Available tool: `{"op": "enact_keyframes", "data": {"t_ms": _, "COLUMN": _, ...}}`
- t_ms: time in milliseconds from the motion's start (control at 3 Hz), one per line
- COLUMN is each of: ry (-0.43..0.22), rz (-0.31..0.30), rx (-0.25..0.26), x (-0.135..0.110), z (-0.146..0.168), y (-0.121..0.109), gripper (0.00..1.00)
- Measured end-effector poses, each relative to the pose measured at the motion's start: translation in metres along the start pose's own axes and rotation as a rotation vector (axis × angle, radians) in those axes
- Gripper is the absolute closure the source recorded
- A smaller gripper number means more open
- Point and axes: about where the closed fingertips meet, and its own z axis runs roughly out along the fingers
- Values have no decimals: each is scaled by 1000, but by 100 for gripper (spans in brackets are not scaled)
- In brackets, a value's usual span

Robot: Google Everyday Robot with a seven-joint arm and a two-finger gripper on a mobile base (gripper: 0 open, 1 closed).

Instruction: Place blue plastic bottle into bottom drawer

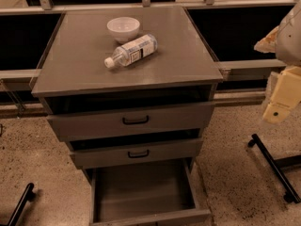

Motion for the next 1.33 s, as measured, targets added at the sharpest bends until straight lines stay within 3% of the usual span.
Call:
{"op": "enact_keyframes", "data": {"t_ms": 333, "ry": 5, "rz": -9, "rx": 1, "x": -1, "z": 1, "y": -1, "gripper": 0}}
{"op": "enact_keyframes", "data": {"t_ms": 667, "ry": 61, "rz": -110, "rx": 12, "x": -17, "z": 10, "y": -10, "gripper": 0}}
{"op": "enact_keyframes", "data": {"t_ms": 1000, "ry": 84, "rz": -390, "rx": 28, "x": -96, "z": 52, "y": -47, "gripper": 0}}
{"op": "enact_keyframes", "data": {"t_ms": 1333, "ry": 127, "rz": -559, "rx": -25, "x": -147, "z": 98, "y": -47, "gripper": 0}}
